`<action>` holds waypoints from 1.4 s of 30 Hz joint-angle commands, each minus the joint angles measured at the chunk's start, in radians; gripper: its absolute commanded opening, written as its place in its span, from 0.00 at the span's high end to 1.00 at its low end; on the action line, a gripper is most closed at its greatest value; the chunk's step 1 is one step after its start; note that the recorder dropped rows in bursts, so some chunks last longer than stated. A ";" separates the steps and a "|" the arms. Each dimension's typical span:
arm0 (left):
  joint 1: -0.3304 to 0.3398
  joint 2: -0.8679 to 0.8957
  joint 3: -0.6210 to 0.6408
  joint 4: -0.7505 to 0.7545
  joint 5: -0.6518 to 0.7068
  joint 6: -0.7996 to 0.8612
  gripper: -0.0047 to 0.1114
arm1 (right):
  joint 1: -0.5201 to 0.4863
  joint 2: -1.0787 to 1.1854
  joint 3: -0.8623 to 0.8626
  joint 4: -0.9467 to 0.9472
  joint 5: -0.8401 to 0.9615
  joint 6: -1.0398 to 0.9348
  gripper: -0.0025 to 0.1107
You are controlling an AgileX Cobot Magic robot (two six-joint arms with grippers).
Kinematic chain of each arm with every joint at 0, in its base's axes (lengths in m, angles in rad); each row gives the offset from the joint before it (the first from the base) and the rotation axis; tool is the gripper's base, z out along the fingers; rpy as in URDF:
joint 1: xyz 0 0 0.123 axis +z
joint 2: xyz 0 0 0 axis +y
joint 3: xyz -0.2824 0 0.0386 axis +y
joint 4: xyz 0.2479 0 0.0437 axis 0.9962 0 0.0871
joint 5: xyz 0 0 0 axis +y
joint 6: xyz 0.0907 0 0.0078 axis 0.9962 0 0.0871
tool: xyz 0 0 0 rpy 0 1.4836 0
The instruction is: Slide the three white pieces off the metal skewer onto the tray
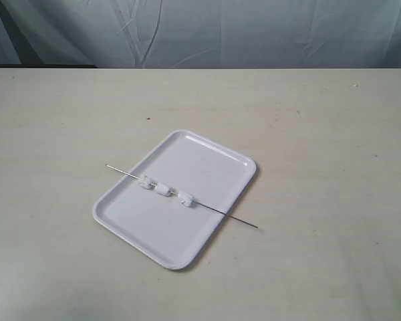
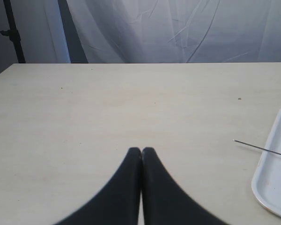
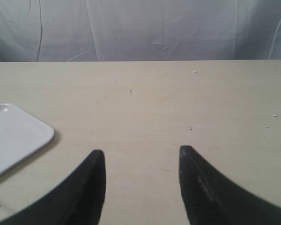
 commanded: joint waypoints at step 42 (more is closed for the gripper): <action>-0.005 -0.004 0.005 -0.006 -0.878 -0.003 0.96 | 0.002 -0.006 0.002 -0.007 -0.786 -0.007 0.56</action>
